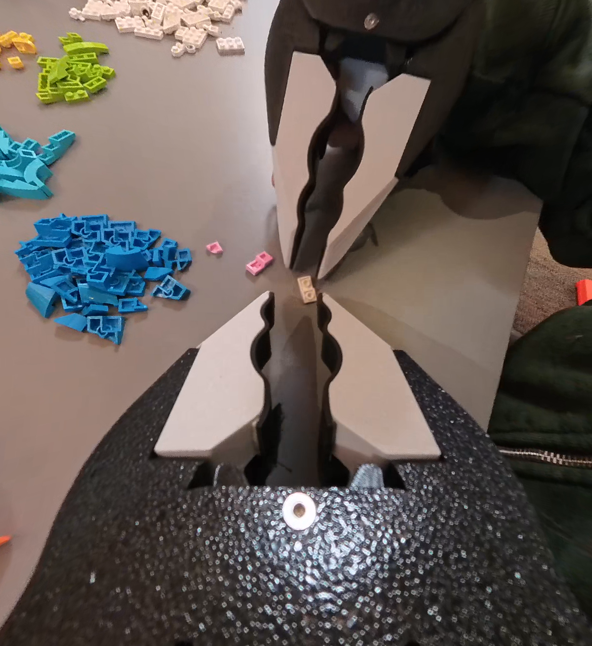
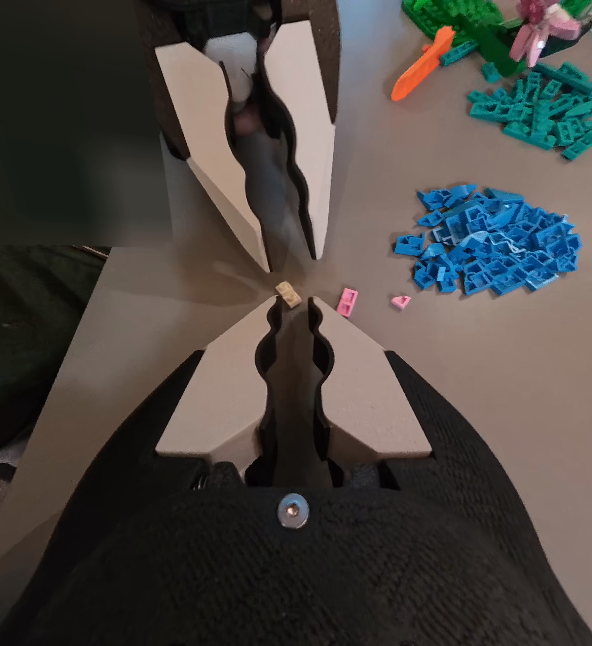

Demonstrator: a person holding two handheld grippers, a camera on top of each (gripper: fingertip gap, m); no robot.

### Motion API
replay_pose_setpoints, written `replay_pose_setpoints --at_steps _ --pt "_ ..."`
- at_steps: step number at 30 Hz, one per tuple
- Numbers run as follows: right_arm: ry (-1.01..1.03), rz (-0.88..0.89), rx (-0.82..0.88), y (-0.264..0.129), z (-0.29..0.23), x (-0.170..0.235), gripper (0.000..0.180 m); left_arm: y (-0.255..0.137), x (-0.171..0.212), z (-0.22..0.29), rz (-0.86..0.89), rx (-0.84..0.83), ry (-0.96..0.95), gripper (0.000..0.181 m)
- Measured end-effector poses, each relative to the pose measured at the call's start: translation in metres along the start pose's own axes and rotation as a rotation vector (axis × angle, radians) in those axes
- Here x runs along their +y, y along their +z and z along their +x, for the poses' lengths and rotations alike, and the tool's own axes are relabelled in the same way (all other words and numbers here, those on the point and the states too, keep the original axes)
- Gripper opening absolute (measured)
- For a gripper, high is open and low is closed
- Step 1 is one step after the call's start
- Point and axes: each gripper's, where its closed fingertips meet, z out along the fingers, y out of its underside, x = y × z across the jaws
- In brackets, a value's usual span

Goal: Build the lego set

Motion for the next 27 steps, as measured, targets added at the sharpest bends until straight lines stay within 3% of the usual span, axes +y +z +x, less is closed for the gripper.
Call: replay_pose_setpoints --at_steps 5,13,17,27 --pt "0.028 0.055 0.063 -0.013 0.012 -0.005 0.013 -0.004 -0.002 -0.002 0.017 0.006 -0.035 0.022" --pt "-0.042 -0.014 -0.006 0.003 -0.003 0.002 0.013 0.001 0.003 0.009 -0.023 0.047 -0.026 0.026" --pt "-0.060 -0.001 -0.010 0.003 -0.004 0.000 0.014 0.005 0.003 0.005 -0.032 -0.003 -0.016 0.039" --pt "-0.065 -0.008 -0.012 0.004 -0.005 0.001 0.011 0.002 0.000 0.007 -0.019 0.008 -0.019 0.040"
